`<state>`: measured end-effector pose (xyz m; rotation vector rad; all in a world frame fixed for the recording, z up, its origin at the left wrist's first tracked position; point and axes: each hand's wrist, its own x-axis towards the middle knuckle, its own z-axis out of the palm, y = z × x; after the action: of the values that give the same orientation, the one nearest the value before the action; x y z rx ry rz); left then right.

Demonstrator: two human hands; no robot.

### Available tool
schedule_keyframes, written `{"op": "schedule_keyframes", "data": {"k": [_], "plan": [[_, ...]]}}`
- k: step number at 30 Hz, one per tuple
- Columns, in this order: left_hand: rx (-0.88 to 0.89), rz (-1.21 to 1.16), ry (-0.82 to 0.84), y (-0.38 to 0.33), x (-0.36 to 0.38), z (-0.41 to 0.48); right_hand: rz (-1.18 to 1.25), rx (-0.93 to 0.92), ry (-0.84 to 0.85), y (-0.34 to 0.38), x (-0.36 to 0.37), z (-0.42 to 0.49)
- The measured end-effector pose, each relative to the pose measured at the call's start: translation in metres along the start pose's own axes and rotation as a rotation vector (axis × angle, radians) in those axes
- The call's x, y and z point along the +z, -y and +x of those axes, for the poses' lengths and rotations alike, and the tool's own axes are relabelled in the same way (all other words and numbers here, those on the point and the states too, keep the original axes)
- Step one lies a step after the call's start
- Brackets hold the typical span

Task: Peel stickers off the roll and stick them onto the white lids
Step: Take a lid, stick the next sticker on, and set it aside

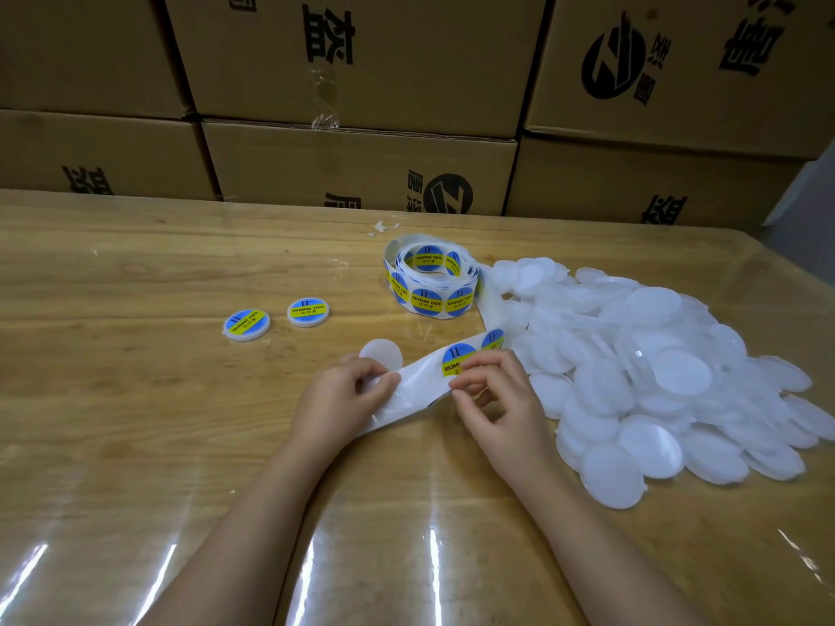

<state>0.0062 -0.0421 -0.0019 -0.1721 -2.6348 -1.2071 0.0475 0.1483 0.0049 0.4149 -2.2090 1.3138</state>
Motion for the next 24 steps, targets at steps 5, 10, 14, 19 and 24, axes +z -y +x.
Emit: {"op": "schedule_keyframes", "data": {"k": [5, 10, 14, 19, 24], "plan": [[0.066, 0.15, -0.107, 0.0, -0.001, 0.0, 0.103, 0.066, -0.059, 0.001, -0.003, 0.002], [0.218, 0.159, -0.318, -0.014, -0.004, -0.004, 0.403, 0.391, -0.125, -0.001, -0.009, 0.008], [0.289, -0.11, -0.444, -0.036, -0.008, -0.009, 0.715, 0.601, -0.177, -0.004, -0.015, 0.013], [0.116, -0.816, -0.189, -0.069, 0.002, -0.022, 1.038, 0.712, -0.227, -0.009, -0.019, 0.017], [-0.165, -1.072, 0.144, -0.063, 0.023, -0.03, 1.087, 0.736, -0.258, -0.012, -0.02, 0.018]]}}
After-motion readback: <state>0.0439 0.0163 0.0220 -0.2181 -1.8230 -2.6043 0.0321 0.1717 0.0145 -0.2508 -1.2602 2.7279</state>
